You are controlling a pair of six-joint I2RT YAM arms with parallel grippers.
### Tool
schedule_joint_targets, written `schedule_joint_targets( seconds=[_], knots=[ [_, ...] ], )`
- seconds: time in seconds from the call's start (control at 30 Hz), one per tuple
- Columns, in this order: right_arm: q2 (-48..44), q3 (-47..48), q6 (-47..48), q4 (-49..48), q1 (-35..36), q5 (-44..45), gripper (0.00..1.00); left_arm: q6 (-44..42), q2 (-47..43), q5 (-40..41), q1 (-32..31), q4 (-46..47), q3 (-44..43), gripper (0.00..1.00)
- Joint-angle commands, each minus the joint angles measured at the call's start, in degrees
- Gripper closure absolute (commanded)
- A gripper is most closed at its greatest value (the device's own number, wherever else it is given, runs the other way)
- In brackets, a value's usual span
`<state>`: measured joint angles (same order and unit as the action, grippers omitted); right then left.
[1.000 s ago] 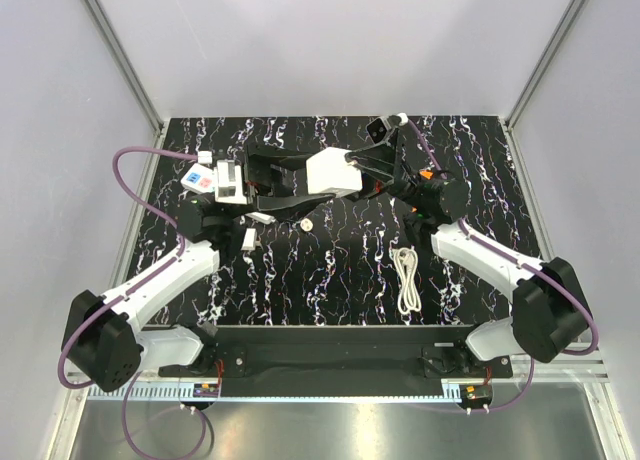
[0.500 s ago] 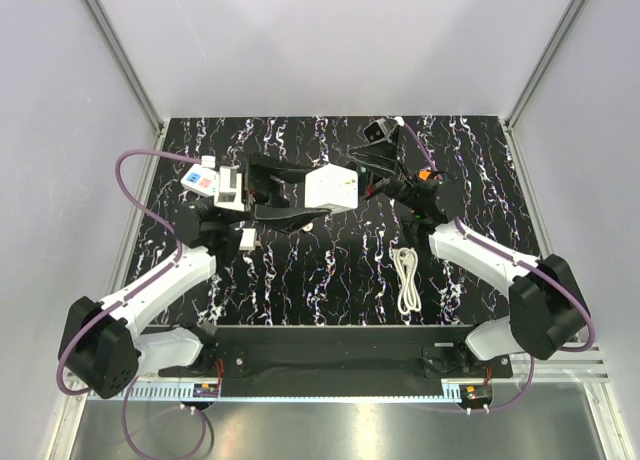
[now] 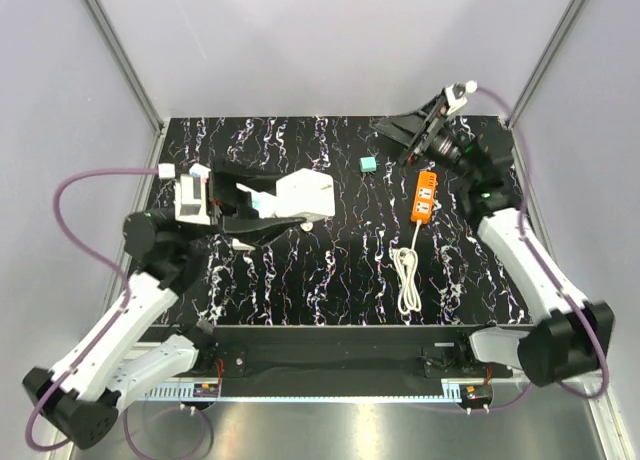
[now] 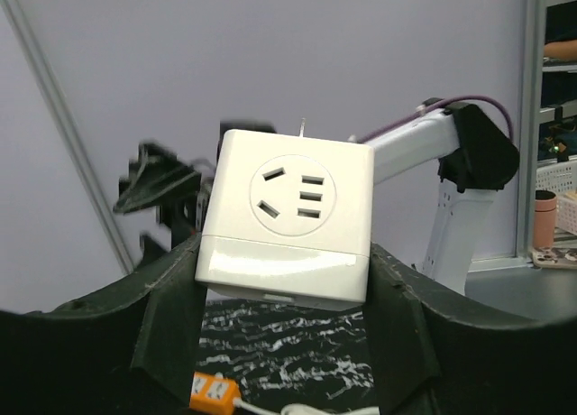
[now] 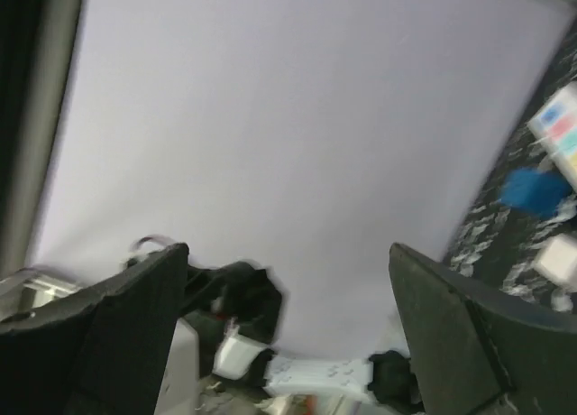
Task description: Insert the plug
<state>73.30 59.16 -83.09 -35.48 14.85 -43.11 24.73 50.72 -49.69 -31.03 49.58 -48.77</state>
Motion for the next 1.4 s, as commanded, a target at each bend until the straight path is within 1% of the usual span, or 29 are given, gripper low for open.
schedule_joint_targets(
  seconds=[0.0,0.03,0.07,0.1,0.13,0.17,0.23,0.33,0.43,0.53,0.6,0.63,0.77,0.97,1.17,1.2,1.3,1.37],
  knots=[
    [-8.3,17.4,49.2,48.1,1.5,6.2,0.03,-10.5,-1.9,6.1,0.4,-36.6,-10.4,1.0],
    [-8.7,18.7,57.8,50.1,1.5,4.8,0.03,-10.6,-1.6,6.3,0.6,-40.7,-11.9,1.0],
    [-9.4,19.8,61.4,51.8,1.5,2.9,0.03,-9.1,-1.1,6.0,0.8,-45.9,-13.2,1.0],
    [-9.6,21.2,63.8,53.9,1.6,-2.2,0.03,-7.9,0.4,4.4,1.3,-47.7,-15.3,1.0],
    [-9.8,21.9,67.8,55.2,1.8,-4.6,0.04,-6.6,1.3,2.6,1.6,-49.2,-16.3,1.0],
    [-10.3,23.2,69.7,56.6,2.2,-7.2,0.04,-4.8,2.4,-0.6,1.8,-52.0,-18.1,1.0],
    [-11.2,23.5,73.9,60.0,3.0,-9.1,0.02,-3.6,4.2,-2.6,1.9,-54.1,-19.1,1.0],
    [-13.4,23.2,76.4,62.0,3.6,-13.0,0.0,-2.1,4.5,-5.1,2.1,-54.9,-19.4,1.0],
    [-13.4,22.5,77.5,62.2,6.4,-16.6,0.0,0.6,5.7,-7.7,2.1,-54.4,-20.2,1.0],
    [-12.3,21.5,78.5,62.3,12.6,-13.9,0.0,4.0,8.2,-10.2,2.2,-53.9,-21.7,1.0],
    [-11.6,21.2,78.8,61.9,16.4,-10.7,0.0,6.4,9.3,-11.5,2.1,-51.8,-21.6,1.0],
    [-11.3,21.1,78.5,61.6,17.0,-10.1,0.0,7.0,9.4,-11.7,2.2,-50.0,-21.4,1.0],
    [-9.8,21.1,76.4,59.6,17.8,-8.3,0.0,8.4,9.7,-11.5,2.1,-48.4,-19.5,1.0],
    [-9.1,17.5,68.5,50.8,18.3,-7.9,0.0,8.5,10.5,-11.7,2.2,-48.3,-18.2,1.0],
    [-8.0,15.7,63.8,47.9,19.4,-7.3,0.03,8.5,11.3,-12.4,2.1,-48.0,-17.9,1.0],
    [-7.8,15.7,63.6,47.7,19.6,-7.1,0.05,8.5,11.3,-12.3,2.1,-47.8,-17.8,1.0],
    [-7.8,14.9,62.1,45.2,19.8,-7.1,0.14,8.7,11.7,-12.4,2.1,-47.4,-17.4,0.98],
    [-7.8,13.6,60.8,41.7,19.9,-7.9,0.33,9.6,11.8,-12.8,2.2,-46.1,-16.6,0.9]
  ],
)
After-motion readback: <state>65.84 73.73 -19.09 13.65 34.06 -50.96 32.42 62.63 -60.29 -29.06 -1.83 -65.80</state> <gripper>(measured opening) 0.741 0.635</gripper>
